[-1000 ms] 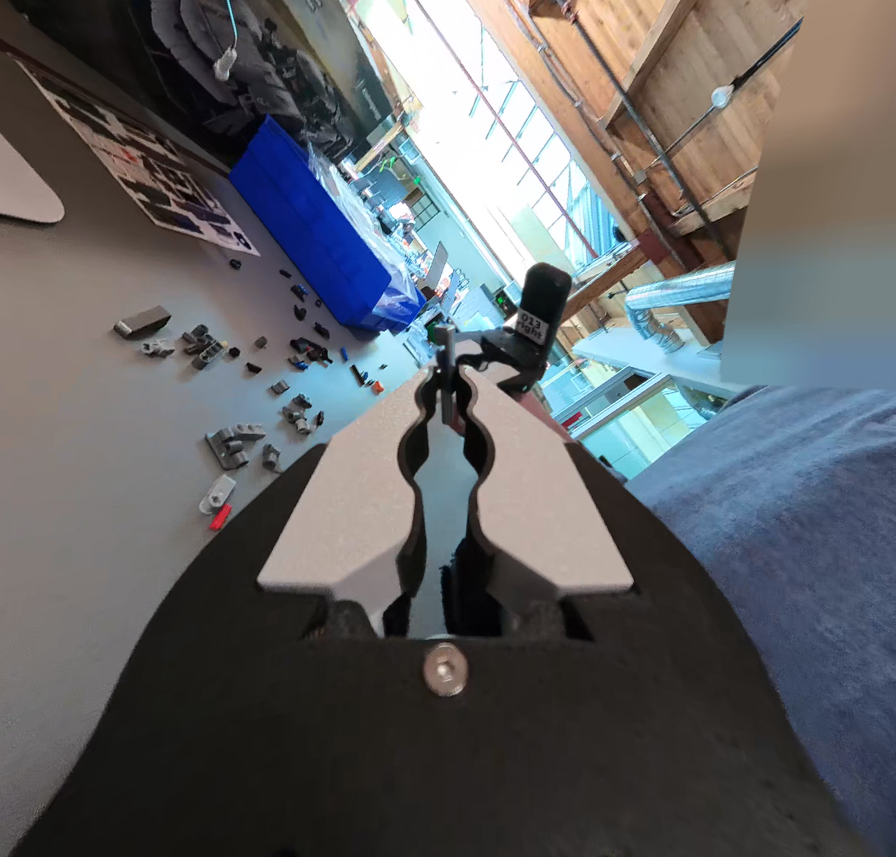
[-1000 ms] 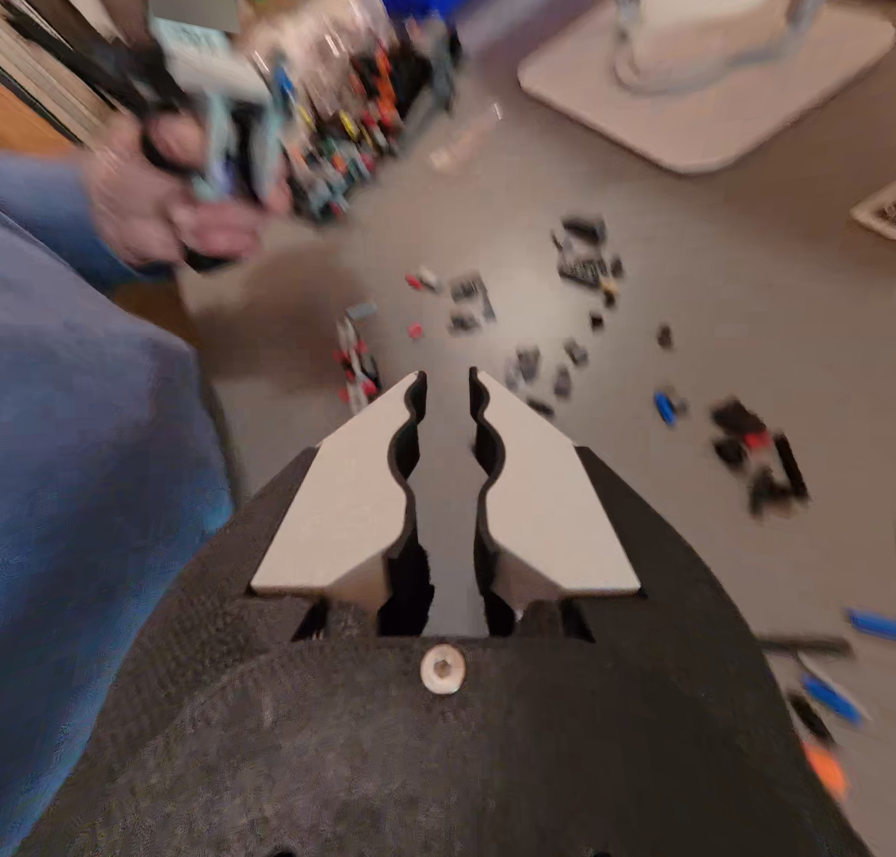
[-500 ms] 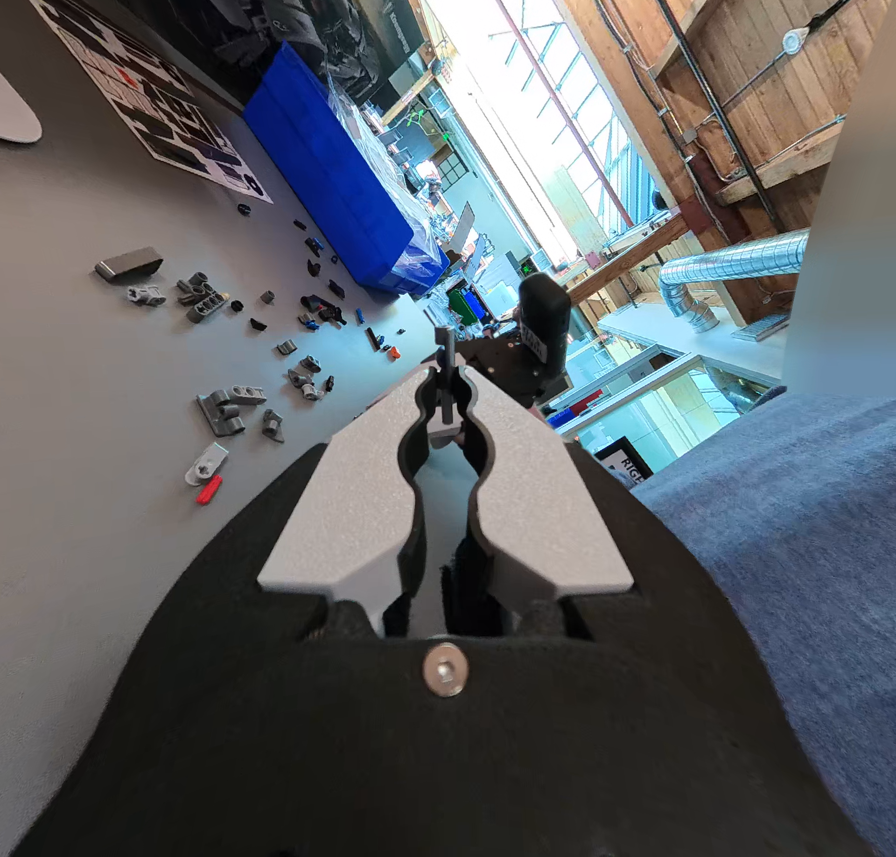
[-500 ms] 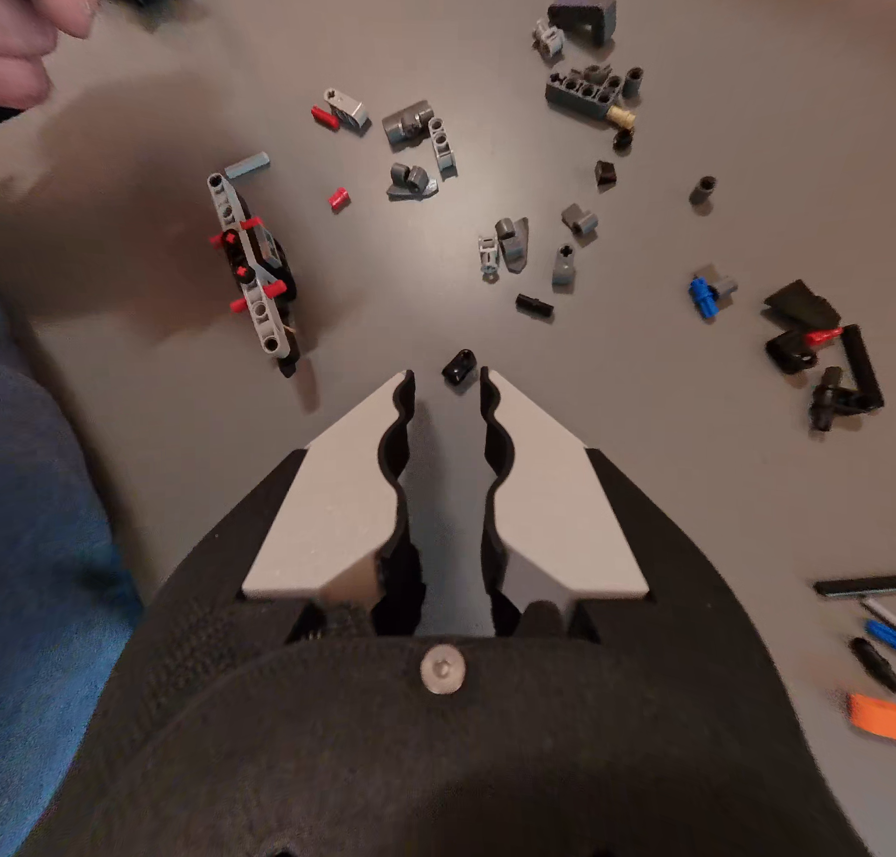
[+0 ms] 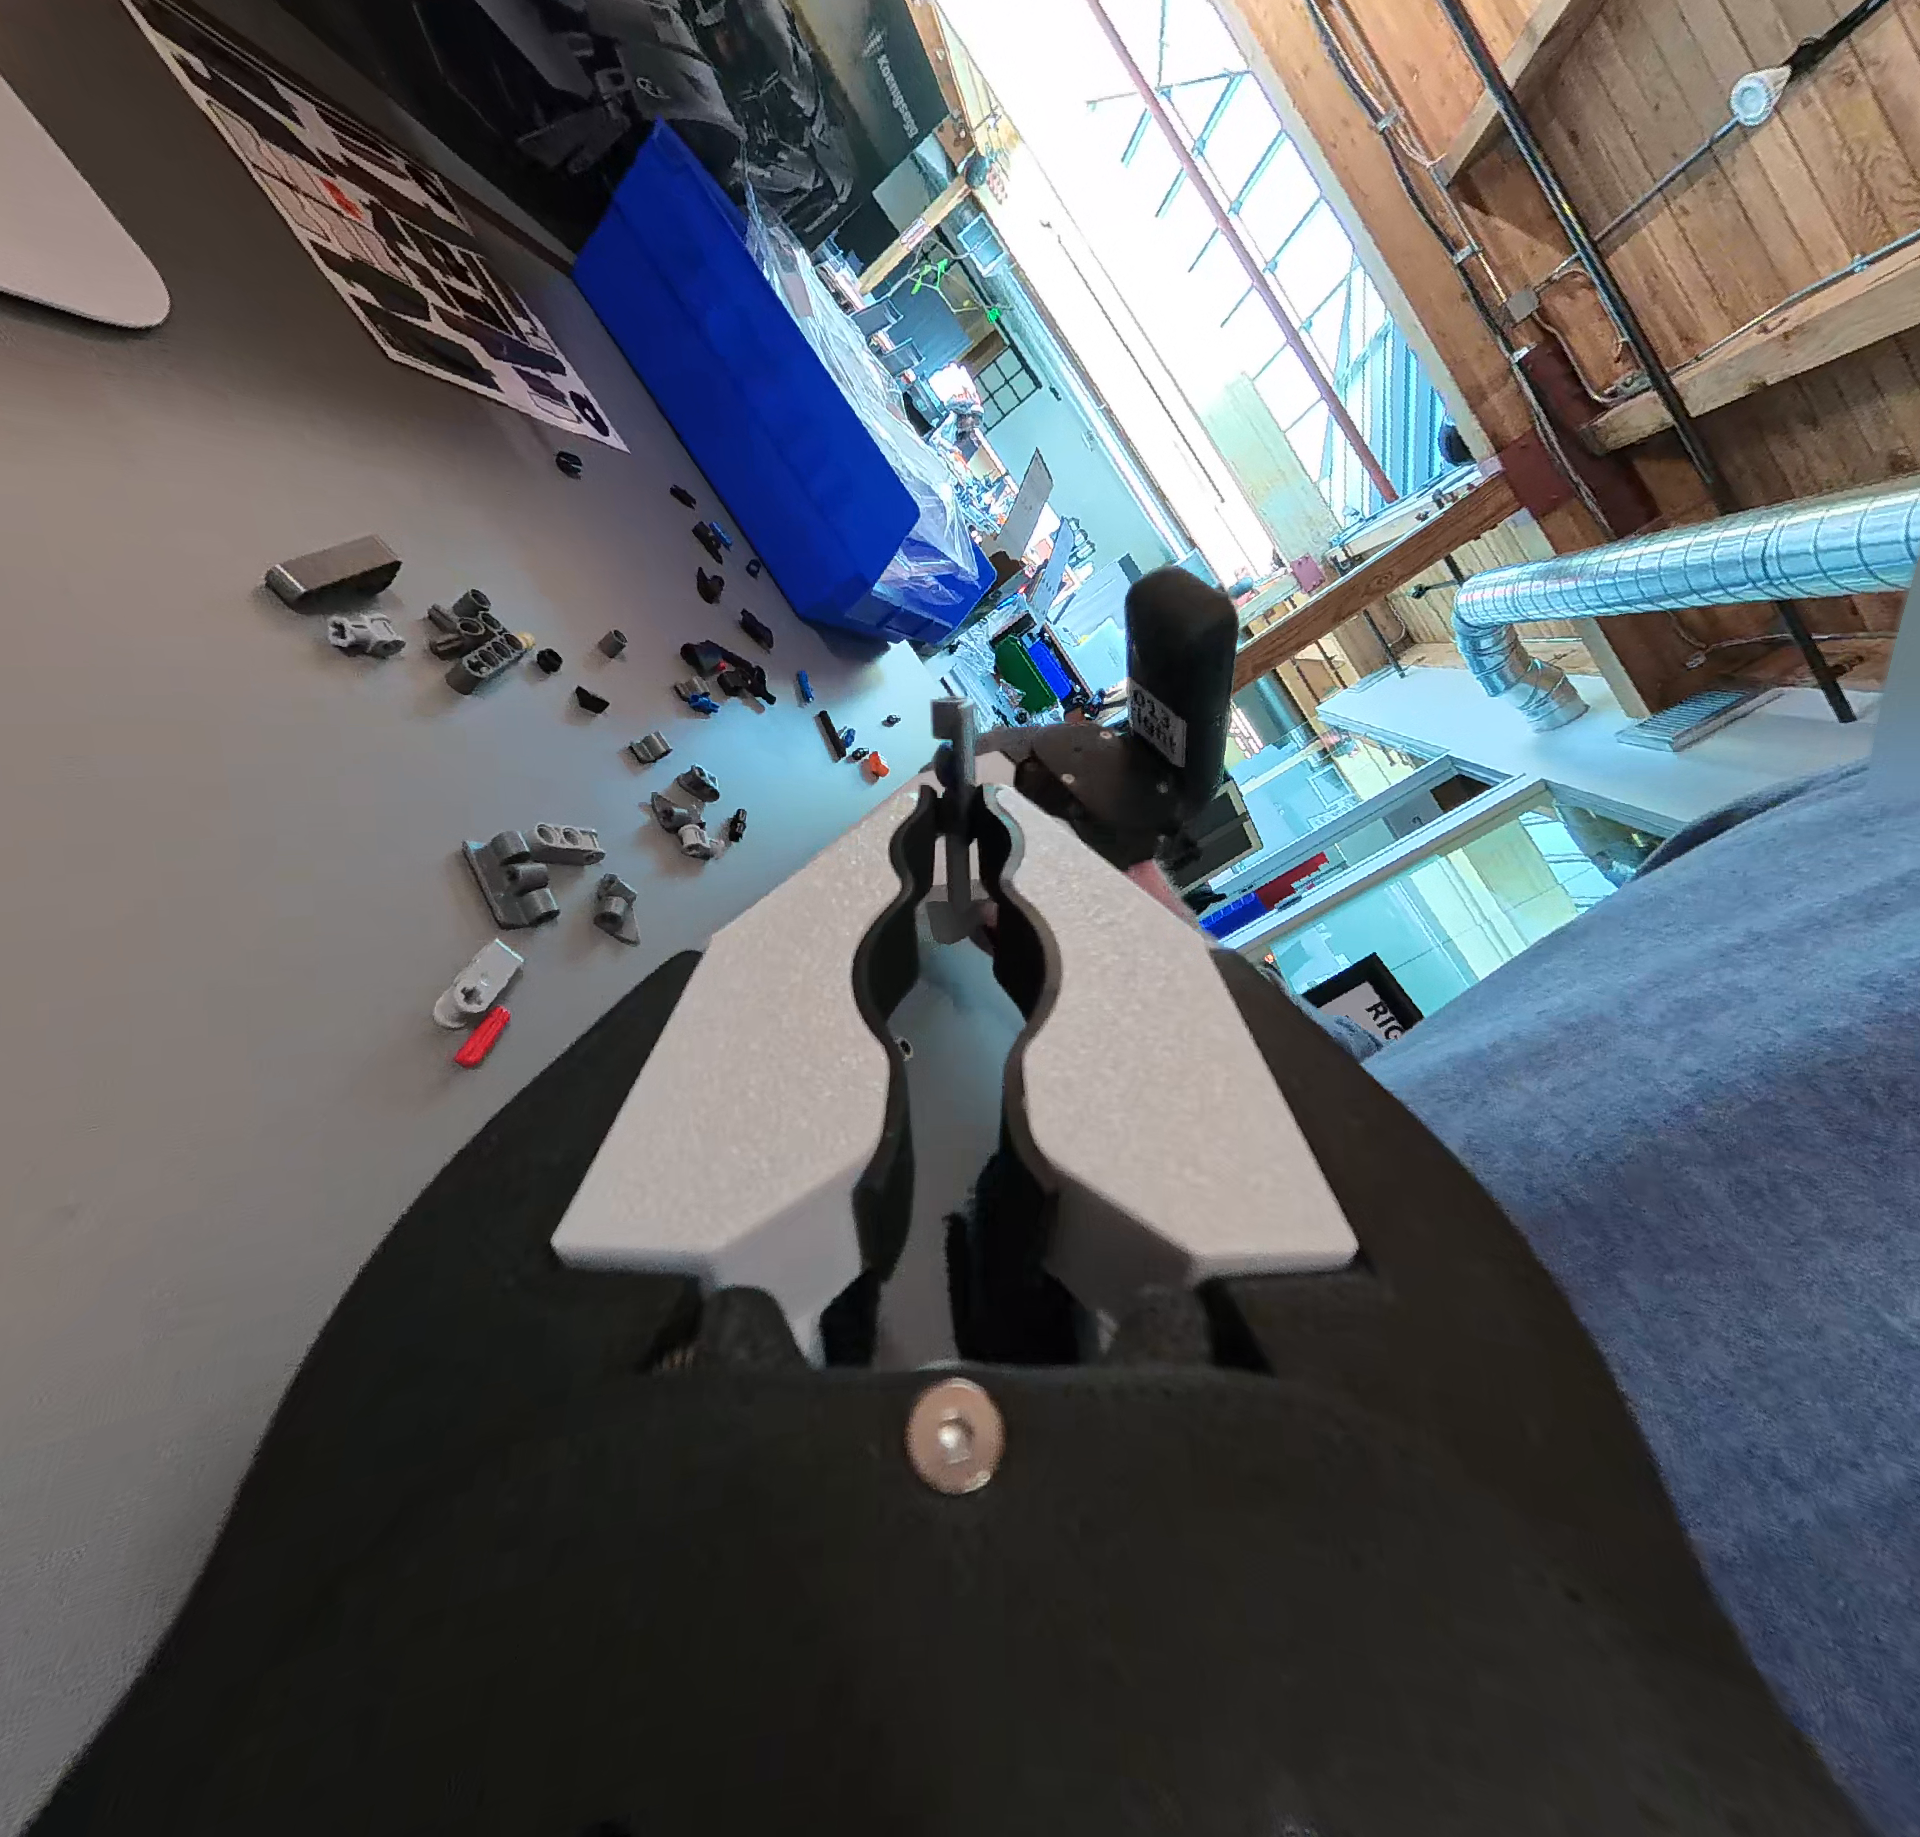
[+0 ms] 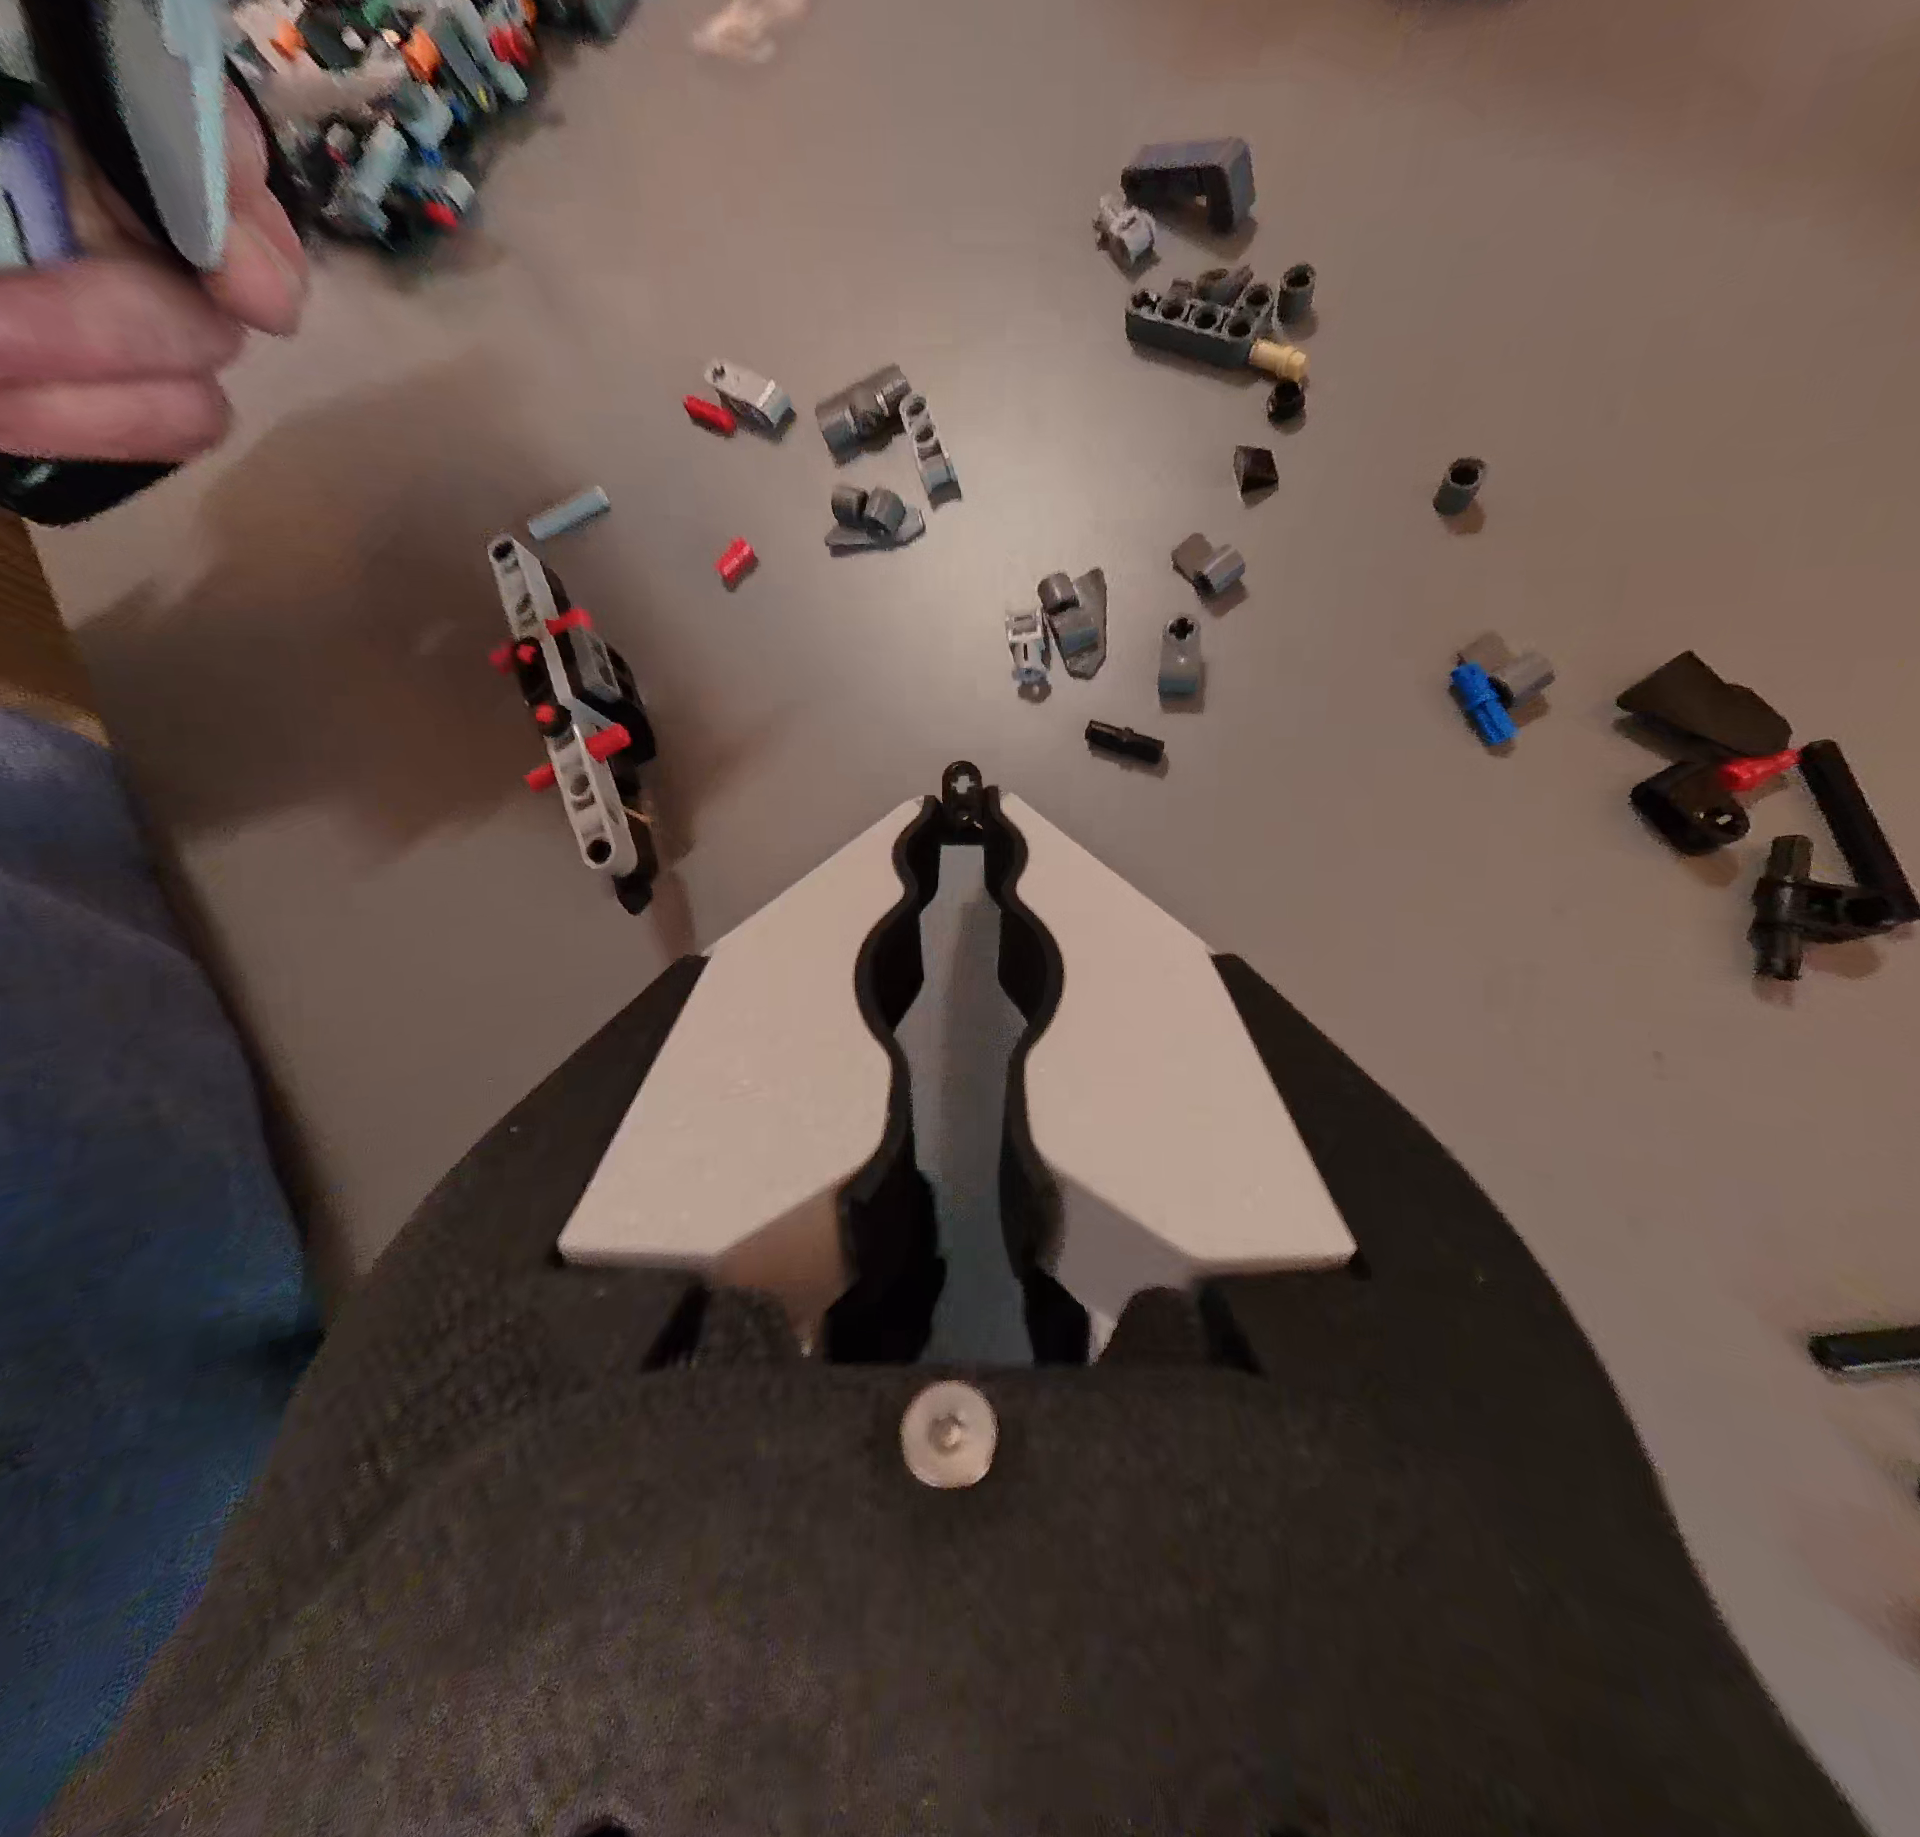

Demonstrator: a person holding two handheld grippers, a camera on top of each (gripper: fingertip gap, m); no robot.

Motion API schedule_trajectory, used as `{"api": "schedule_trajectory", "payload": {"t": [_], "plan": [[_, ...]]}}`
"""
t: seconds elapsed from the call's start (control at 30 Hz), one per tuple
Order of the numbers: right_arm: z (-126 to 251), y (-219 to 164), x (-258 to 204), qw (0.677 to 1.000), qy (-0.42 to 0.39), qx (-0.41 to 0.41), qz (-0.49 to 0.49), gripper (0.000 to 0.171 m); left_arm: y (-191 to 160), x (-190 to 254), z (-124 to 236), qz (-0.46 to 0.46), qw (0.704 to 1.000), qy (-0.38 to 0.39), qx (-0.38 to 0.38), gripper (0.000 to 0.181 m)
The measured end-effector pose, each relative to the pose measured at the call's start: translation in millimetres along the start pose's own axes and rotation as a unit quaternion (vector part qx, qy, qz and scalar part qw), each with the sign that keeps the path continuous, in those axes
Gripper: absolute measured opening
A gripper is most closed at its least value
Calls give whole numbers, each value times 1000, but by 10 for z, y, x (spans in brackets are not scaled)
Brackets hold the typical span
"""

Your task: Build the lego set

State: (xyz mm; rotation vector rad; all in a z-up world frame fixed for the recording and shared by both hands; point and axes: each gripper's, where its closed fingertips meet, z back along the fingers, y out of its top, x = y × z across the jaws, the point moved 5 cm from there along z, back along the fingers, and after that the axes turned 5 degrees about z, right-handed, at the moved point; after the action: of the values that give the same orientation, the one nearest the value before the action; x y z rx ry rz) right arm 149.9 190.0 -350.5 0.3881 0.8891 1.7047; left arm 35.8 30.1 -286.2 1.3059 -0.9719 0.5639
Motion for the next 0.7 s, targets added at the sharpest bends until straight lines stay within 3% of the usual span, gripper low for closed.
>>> {"api": "schedule_trajectory", "payload": {"t": [0.43,0.7], "plan": [[-3,-47,-135,991,67,-54,101,5,-4,-42,117,8,1000,7,4,5],[-8,-156,-140,943,93,-135,289,9,-62,-24,122,6,1000,2,-9,5]]}}
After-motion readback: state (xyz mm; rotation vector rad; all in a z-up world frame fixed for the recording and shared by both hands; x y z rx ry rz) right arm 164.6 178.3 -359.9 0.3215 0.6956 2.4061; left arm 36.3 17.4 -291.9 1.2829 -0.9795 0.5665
